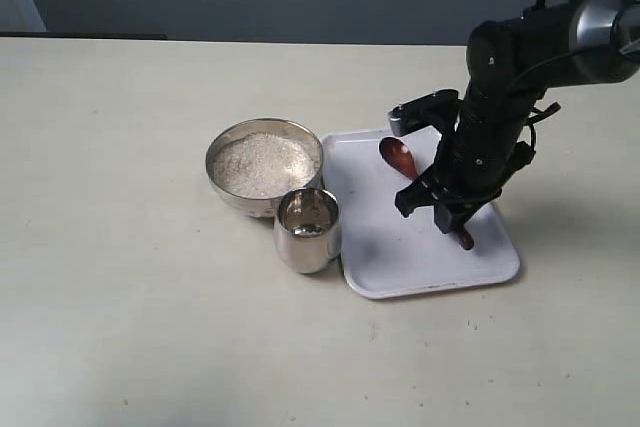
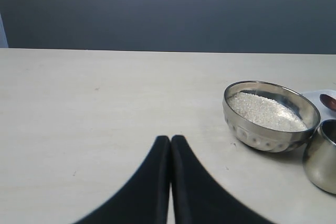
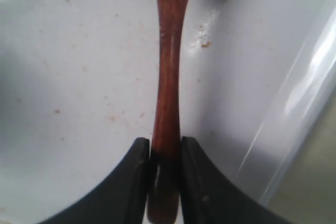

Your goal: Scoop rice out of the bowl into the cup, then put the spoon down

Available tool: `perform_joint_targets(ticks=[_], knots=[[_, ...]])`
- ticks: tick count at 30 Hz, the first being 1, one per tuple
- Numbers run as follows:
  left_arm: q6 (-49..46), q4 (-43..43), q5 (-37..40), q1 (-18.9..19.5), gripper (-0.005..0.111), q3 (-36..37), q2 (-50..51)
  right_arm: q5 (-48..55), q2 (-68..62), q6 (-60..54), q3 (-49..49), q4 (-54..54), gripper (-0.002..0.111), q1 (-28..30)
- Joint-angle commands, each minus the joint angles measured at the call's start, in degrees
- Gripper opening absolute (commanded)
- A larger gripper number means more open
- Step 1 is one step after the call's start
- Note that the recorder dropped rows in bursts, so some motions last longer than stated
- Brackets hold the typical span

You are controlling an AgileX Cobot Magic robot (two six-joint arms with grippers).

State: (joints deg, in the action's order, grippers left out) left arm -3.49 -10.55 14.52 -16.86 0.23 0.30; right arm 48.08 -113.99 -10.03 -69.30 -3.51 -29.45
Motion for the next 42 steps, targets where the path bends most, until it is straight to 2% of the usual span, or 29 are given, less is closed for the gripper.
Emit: perform_joint_targets(ticks=[1,4,10,12,20,25,27,32,37,42], knots=[[0.37,0.09,-0.75,-0.37,0.001,-0.23,-0.3,-0.09,0.04,-0.4,-0.31,-0.11,-0.001,0.21],[0.37,0.09,-0.75,-0.37,0.001,-0.23,-0.3,0.4,-0.47,-0.4,-0.31,-0.94,0.004,0.21],[0.37,0.09,-0.75,-0.37,0.001,-0.23,-0.3,2.14,-1.6,-0.4,-0.31,-1.17,0.037,0.21],[0.37,0.09,-0.75,-0.37,0.001,-0.23,-0.3,2.14,-1.6,-0.4,-0.49,-1.17,0.044,0.21],[0.37,0.09,-0.75,-0.37,0.001,-0.23,-0.3,4.09,0.83,0.6,-0.8,-1.06,0.043,0.21],[0.37,0.09,-0.75,-0.37,0.001,-0.23,-0.3,5.12,9.84,1.21,-0.8,0.26,0.042,0.21],[0.37,0.09,-0.75,-0.37,0.001,-0.23,-0.3,8.03,14.99,1.3,-0.8,3.51,0.039,0.21],[0.37,0.09,-0.75,-0.37,0.001,-0.23,-0.3,18.32,29.01,11.14,-0.03,17.61,-0.001,0.21],[0.37,0.09,-0.75,-0.37,0.001,-0.23,-0.3,18.75,48.94,14.91,5.57,15.42,-0.001,0.21],[0.37,0.09,-0.75,-0.37,0.001,-0.23,-0.3,17.81,62.24,16.46,12.31,12.95,-0.001,0.21]])
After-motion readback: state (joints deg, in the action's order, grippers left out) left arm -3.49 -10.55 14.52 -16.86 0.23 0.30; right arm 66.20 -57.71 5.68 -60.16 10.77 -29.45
